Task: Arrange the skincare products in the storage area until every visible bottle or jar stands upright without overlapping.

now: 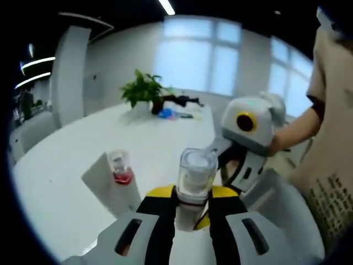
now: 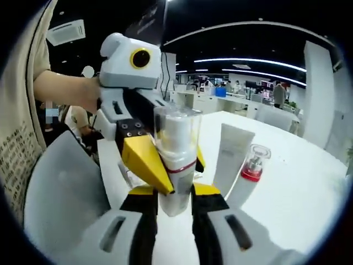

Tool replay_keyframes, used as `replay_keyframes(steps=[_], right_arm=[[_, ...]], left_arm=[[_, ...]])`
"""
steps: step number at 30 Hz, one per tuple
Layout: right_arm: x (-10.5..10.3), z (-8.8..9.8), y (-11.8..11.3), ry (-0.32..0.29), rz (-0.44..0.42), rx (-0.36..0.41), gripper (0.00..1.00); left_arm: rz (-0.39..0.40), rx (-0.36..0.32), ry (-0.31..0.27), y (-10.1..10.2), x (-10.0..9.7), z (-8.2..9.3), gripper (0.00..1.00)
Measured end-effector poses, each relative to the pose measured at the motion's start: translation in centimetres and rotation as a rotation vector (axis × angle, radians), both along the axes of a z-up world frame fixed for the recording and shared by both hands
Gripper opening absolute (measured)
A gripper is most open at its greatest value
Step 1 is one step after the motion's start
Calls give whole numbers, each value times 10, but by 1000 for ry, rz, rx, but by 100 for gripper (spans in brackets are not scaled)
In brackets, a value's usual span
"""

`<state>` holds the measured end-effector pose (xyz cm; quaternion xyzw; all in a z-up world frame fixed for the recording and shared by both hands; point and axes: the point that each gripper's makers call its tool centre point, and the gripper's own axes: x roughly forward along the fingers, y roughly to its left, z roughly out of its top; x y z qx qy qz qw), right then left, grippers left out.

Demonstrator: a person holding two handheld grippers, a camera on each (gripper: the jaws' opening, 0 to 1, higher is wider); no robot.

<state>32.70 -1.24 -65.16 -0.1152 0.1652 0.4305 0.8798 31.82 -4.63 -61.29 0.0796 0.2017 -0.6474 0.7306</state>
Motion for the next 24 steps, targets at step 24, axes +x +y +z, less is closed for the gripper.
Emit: replay_keyframes(steps=[24], right_arm=[[22,-81,-22,81,-77,-114,22]], left_arm=[[66,92,44,-14,27,-88,19]])
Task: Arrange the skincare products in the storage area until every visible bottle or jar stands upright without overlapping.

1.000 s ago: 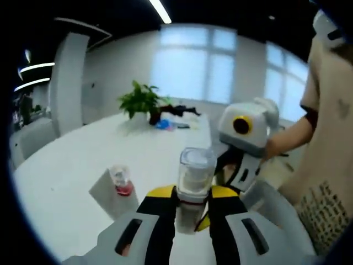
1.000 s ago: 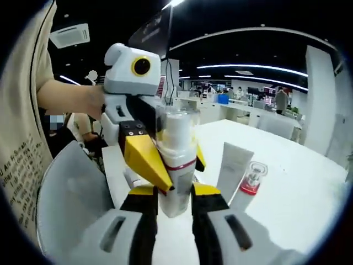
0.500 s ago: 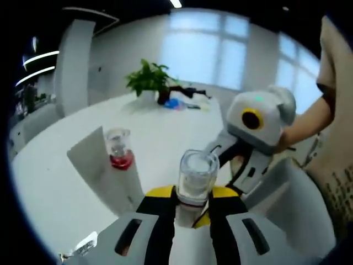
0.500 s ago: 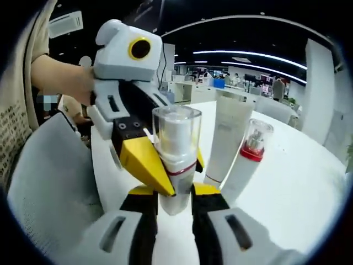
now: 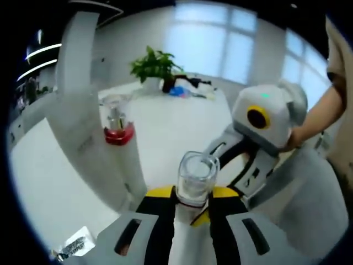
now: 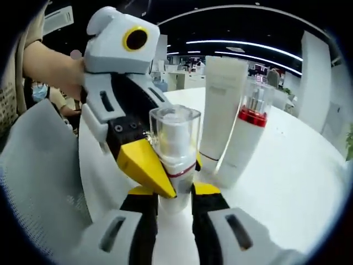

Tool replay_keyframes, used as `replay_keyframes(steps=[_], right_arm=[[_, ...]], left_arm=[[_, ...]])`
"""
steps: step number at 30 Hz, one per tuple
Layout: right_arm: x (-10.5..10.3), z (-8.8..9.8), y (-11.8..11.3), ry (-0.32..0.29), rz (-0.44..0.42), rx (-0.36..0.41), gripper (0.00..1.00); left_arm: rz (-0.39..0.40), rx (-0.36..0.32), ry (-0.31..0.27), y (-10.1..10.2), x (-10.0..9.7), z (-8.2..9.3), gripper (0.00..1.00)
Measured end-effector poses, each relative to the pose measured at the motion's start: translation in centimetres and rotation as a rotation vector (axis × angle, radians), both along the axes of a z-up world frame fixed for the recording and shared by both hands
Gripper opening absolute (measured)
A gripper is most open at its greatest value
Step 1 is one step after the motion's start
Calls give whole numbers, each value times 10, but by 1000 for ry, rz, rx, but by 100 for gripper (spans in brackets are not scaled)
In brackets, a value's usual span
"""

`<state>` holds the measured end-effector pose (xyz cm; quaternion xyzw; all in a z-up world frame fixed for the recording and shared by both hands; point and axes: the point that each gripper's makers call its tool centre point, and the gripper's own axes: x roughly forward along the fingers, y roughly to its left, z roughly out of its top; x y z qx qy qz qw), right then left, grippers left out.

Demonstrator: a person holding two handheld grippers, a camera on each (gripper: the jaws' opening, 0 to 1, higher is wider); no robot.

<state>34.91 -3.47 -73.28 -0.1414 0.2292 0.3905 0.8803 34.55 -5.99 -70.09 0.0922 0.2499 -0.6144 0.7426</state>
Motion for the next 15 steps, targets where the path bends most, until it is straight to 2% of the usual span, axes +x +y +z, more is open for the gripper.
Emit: replay_keyframes(steps=[11,15], right_arm=[[5,-13,-3,12,0,-21,22],[8,-13,-5,16,-18,7,22]], left_arm=[[-5,32,0,-2,5,-15,19],[-2,28,-2,-4,7,-13,19]])
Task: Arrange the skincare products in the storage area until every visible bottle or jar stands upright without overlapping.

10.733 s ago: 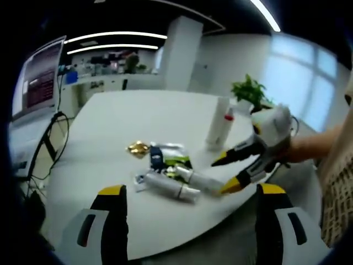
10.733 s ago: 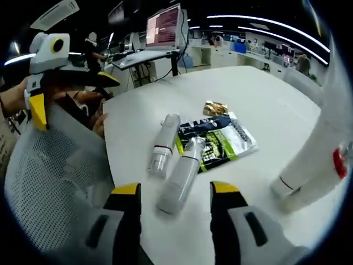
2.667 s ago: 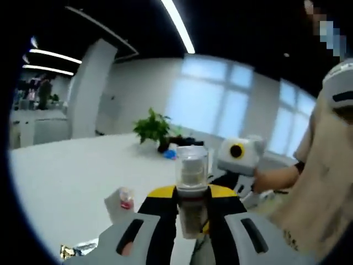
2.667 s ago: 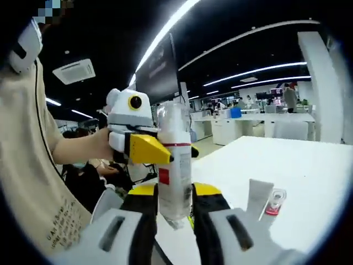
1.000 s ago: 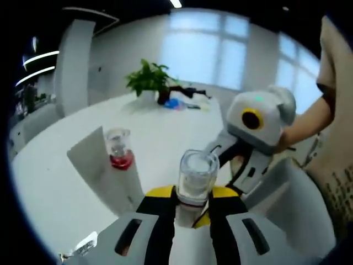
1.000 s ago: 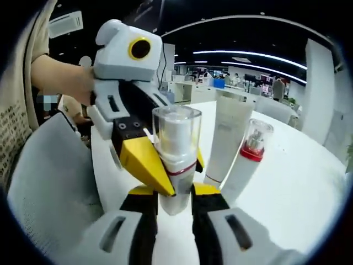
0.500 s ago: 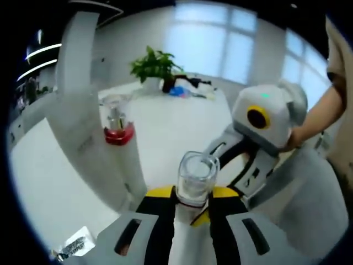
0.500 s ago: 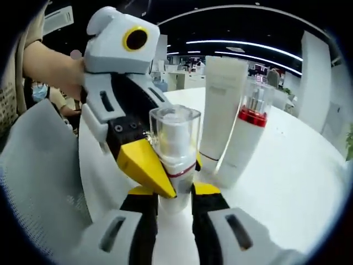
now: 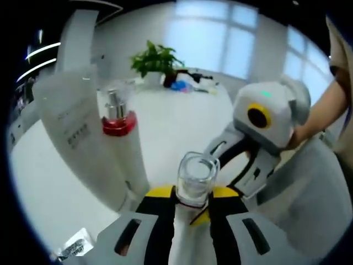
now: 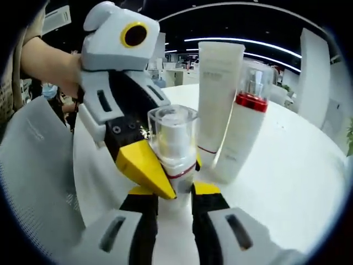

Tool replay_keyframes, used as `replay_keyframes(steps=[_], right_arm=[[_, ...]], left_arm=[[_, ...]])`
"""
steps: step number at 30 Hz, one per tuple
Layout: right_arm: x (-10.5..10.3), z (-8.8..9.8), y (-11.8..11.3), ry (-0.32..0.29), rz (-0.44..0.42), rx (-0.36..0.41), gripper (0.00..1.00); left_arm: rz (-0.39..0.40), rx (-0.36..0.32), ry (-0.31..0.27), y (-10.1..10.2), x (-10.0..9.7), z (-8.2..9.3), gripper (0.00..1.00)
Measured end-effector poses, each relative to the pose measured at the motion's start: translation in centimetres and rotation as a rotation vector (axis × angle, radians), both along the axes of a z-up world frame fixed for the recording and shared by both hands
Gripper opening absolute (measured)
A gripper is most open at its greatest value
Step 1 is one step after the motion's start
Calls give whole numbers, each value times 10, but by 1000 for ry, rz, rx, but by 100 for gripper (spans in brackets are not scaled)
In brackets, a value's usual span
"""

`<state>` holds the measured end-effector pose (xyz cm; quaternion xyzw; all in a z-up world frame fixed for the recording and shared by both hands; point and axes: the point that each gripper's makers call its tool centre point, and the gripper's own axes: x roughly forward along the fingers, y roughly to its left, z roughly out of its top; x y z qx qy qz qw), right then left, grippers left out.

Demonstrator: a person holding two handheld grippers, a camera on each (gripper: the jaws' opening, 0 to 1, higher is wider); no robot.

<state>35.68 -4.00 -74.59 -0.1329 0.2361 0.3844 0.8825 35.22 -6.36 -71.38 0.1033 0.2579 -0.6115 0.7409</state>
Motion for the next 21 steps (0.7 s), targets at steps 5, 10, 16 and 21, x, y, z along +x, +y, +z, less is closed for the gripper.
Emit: replay_keyframes(steps=[5,10,16,21], right_arm=[[4,0,0,-8,7,7,22],[7,0,-3,-11,29,25,22],[14,-2,-6,-11,39,31,22],[23,-3,-14,-20,22,26,22]], left_arm=[[4,5,3,-2,2,1,20],[10,0,-3,-4,5,2,20],[30,4,-7,-2,8,1,20],[53,10,-3,6,10,2,21]])
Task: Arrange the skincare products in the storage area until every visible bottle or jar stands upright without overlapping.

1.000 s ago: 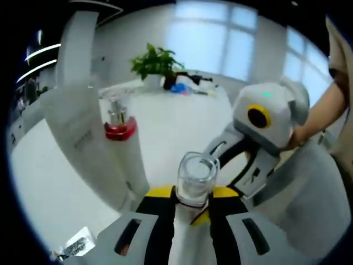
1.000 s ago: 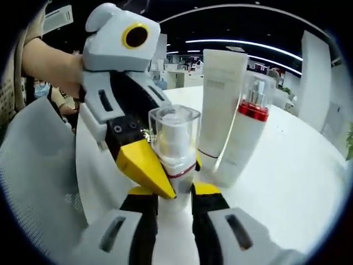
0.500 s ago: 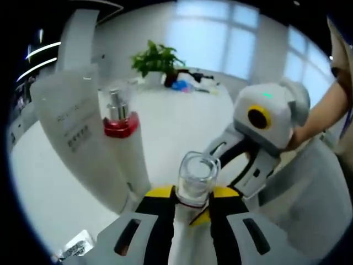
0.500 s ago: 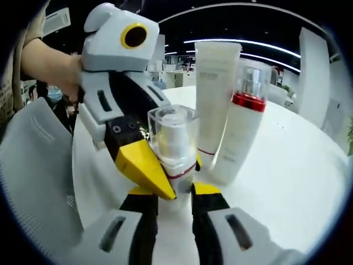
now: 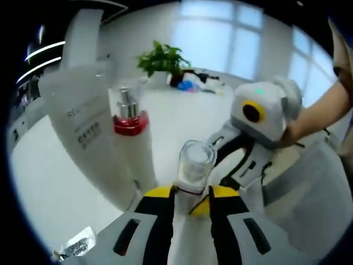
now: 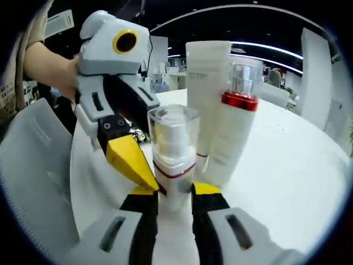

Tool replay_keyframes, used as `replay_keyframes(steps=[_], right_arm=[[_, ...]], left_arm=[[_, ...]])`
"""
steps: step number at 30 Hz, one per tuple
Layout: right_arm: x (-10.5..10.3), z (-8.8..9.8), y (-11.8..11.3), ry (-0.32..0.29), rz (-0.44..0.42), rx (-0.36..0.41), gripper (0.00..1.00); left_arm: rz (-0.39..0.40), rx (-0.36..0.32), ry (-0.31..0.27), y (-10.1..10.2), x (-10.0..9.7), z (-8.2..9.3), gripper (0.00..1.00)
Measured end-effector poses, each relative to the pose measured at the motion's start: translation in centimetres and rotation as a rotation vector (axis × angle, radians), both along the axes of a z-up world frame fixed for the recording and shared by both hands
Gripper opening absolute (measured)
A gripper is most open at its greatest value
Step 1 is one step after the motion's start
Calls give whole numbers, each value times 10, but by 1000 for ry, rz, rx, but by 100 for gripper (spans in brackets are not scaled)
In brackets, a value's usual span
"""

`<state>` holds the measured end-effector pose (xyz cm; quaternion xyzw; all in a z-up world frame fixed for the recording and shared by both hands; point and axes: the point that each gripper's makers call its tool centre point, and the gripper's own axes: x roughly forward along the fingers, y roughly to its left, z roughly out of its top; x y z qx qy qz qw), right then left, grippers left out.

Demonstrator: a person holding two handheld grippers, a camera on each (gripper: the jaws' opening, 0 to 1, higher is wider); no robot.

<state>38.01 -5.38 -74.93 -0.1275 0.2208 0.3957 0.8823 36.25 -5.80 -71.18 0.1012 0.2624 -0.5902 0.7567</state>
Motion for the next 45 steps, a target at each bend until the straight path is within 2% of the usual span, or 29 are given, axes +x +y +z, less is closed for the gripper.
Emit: replay_keyframes(steps=[7,15,25,30,35,40,45], right_arm=[[15,-2,-12,-1,1,-2,23],[25,-4,-15,-5,47,-11,23],[24,-6,-12,13,63,4,23],[22,-16,-15,54,65,-38,23],[20,-17,-16,68,48,-21,32],[14,-18,-17,80,45,-30,34],[5,-20,-17,91,59,-71,48]], left_arm=[[51,-10,13,13,2,4,21],[87,-3,39,27,-3,-3,21],[106,-3,59,33,-7,-6,21],[106,1,62,34,-8,-6,21],[109,1,61,36,-8,-5,22],[120,-2,61,38,-8,-3,23],[135,-11,66,43,-12,2,27]])
